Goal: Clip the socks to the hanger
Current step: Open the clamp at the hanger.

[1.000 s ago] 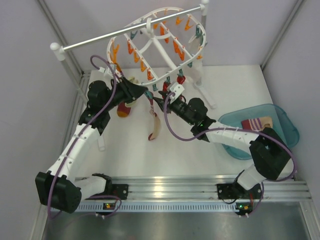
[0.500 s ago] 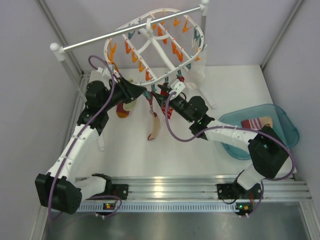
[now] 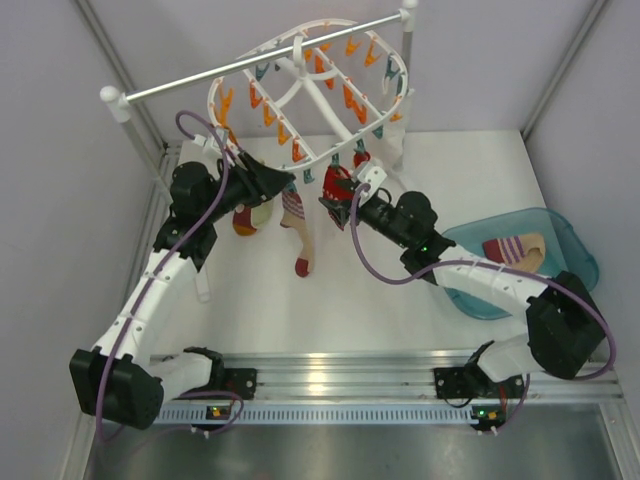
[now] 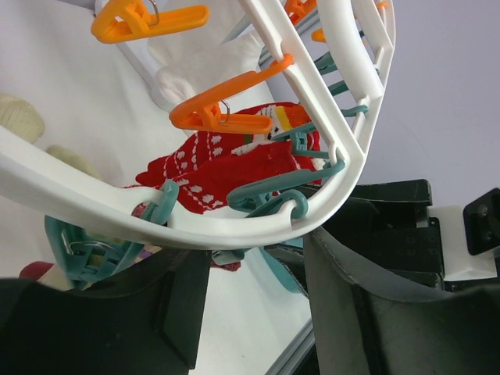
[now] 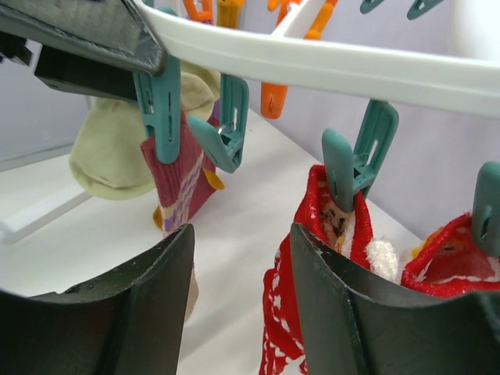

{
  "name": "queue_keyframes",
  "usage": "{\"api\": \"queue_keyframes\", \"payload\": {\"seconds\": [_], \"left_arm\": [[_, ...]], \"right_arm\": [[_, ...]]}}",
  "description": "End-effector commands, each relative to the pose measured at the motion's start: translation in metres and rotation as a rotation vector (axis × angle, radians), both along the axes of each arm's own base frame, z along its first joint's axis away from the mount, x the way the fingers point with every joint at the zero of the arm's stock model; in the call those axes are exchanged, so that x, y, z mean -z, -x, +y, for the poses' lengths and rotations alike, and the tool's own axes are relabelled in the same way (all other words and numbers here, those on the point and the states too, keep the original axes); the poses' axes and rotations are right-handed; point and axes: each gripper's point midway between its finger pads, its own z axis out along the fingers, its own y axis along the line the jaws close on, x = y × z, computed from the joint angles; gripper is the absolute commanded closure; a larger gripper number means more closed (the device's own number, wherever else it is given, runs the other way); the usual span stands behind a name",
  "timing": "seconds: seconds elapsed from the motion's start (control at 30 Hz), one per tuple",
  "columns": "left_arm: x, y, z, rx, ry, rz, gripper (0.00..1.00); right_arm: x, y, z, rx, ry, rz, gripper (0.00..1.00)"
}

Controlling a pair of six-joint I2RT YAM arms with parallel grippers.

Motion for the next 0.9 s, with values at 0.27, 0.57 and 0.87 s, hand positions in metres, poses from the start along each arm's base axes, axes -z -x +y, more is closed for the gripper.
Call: {"api": "queue_keyframes", "payload": {"seconds": [0.27, 0.57, 0.87], "left_arm": [[-0.02, 0.008, 0.005, -0.003, 0.003, -0.091, 0.44], [-0.019, 0.011, 0.007, -0.003, -0.022, -0.102, 0.43], [-0.023, 0.022, 0.007, 0.021, -0.049, -0.141, 0.42]], "right_arm": [[-0.047, 0.005, 0.021, -0.128, -0.148, -0.096, 0.46], [-0.054, -0.016, 0.039, -0.105, -0.218, -0.091, 0.46], [-0.062, -0.016, 0.035, -0.077, -0.216, -0.116, 0.77]]}}
